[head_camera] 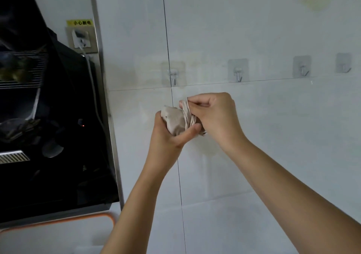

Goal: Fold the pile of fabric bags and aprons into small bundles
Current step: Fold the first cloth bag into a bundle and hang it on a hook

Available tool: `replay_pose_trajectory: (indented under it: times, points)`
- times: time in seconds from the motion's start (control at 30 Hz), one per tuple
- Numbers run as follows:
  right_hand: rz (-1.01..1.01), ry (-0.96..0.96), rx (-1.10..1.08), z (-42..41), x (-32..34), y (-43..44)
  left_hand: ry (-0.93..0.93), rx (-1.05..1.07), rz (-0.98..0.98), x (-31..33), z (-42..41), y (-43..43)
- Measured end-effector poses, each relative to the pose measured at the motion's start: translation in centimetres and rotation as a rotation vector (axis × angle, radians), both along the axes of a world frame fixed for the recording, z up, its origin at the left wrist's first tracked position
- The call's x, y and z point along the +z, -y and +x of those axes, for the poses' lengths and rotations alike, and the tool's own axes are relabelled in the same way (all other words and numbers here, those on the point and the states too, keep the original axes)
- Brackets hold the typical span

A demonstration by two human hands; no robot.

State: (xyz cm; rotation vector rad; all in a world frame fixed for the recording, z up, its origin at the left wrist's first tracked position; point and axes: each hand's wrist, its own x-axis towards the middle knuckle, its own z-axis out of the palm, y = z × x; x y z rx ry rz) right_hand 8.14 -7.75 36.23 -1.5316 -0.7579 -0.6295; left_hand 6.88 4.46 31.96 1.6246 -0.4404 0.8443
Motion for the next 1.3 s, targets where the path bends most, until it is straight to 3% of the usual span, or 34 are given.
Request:
replay_pose_trajectory:
  times: [0.1,0.23,0.43,0.67,0.8,0.9,1.0,1.13,1.3]
  points:
    - [-0.066,0.141,-0.116,0.7,1.2,-0.2,0.056,0.147,-0.073,1.0,-0.3,0.9]
    - [-0.109,0.239,-0.204,1.5,3.2,-0.8,0.089,0.178,-0.083,1.9,0.2,1.3]
    - [-0.191,0.26,-0.272,3.0,5.7,-1.8,0.162,0.284,-0.08,2.7,-0.1,1.3]
    - [-0.481,0.183,-0.4,2.8,8.3,-2.8,0.088,0.343,-0.075,3.0,-0.3,0.3]
    - [-0.808,0.316,-0.362,2.1,9.5,-3.0,0.074,0.384,-0.038,2.8,-0.3,0.3]
    - [-0.888,0.437,-0.288,1.9,9.1,-2.2,0.071,0.393,0.013,2.5,-0.6,0.5]
    - [-0.879,0.477,-0.261,2.4,7.9,-1.1,0.069,0.392,0.025,1.8,-0.5,1.1]
    - [-0.673,0.34,-0.133,2.5,5.9,0.6,0.077,0.412,-0.007,0.6,-0.2,1.4]
    - [-0.512,0.308,-0.143,2.2,4.2,3.0,0.09,0.525,0.04,-0.2,0.2,1.4]
